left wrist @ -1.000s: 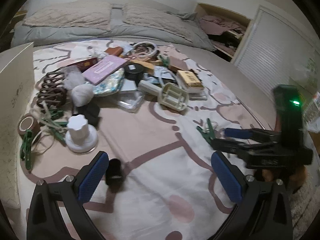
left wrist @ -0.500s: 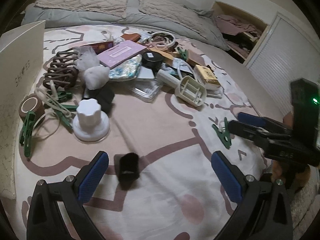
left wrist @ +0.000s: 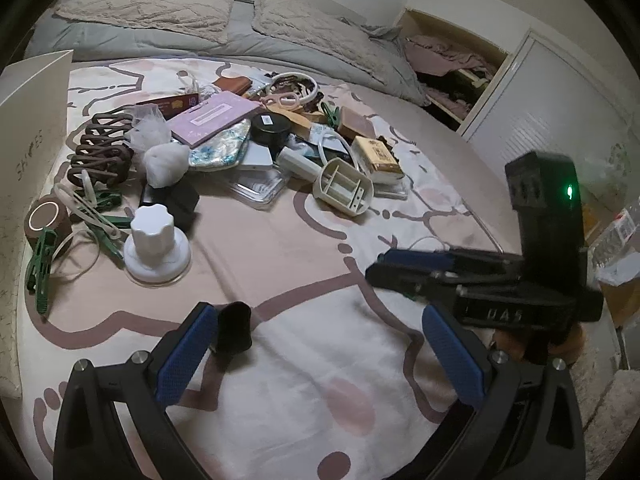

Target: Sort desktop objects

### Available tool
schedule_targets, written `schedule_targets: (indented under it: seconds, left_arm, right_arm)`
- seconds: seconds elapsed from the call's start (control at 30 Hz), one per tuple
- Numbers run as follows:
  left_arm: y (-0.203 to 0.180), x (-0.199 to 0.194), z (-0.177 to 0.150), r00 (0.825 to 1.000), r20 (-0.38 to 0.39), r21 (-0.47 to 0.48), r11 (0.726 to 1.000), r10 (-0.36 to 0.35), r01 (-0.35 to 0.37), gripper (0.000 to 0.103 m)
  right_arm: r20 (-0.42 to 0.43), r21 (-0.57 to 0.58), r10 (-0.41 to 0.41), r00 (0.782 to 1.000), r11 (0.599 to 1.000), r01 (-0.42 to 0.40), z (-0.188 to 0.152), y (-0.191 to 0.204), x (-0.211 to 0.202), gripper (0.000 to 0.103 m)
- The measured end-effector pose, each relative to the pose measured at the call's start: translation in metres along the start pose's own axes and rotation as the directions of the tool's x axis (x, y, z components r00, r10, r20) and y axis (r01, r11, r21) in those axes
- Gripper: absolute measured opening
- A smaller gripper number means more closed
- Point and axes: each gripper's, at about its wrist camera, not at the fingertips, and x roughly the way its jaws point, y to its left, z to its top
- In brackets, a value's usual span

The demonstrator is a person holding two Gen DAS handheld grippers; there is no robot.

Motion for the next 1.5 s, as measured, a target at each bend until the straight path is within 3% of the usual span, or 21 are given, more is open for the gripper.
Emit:
schedule_targets:
  seconds: [0.13, 0.3, 0.67, 0.87, 1.2, 1.5]
  left_arm:
    - [0.006, -0.005, 0.002, 1.0, 0.023, -0.03, 1.0, 0.004, -0.003, 0.103]
    - [0.014, -0.007, 0.004, 0.999, 0.032, -0.065, 0.997, 0.037, -0.035, 0.103]
    - [0.02, 0.001, 0.003, 0.995, 0.005, -0.079, 0.992, 0.095, -0.094, 0.103]
    - [0.022, 0.003, 0.002, 0.995, -0.006, -0.08, 0.992, 0.101, -0.102, 0.103]
    - [0.022, 0.003, 0.002, 0.993, -0.008, -0.079, 0.99, 0.116, -0.116, 0.103]
    - [0.02, 0.011, -0.001, 0.982, -0.03, -0.041, 0.981, 0.186, -0.188, 0.102]
  right_arm:
    - [-0.018, 0.011, 0.041, 0.999, 0.999, -0.041, -0.001, 0.005, 0.0, 0.044]
    - [0.027, 0.003, 0.082, 0.996, 0.997, -0.082, -0.005, 0.013, -0.026, 0.044]
    - [-0.019, -0.021, -0.108, 0.994, 0.994, 0.108, -0.031, -0.007, -0.034, 0.044]
    - [-0.066, -0.037, -0.121, 0.99, 0.992, 0.119, -0.026, -0.021, -0.016, 0.044]
    - [-0.065, -0.089, -0.071, 0.995, 0.994, 0.065, -0.026, 0.004, -0.005, 0.044]
    - [-0.032, -0.112, -0.177, 0.984, 0.979, 0.173, -0.011, 0.001, 0.008, 0.044]
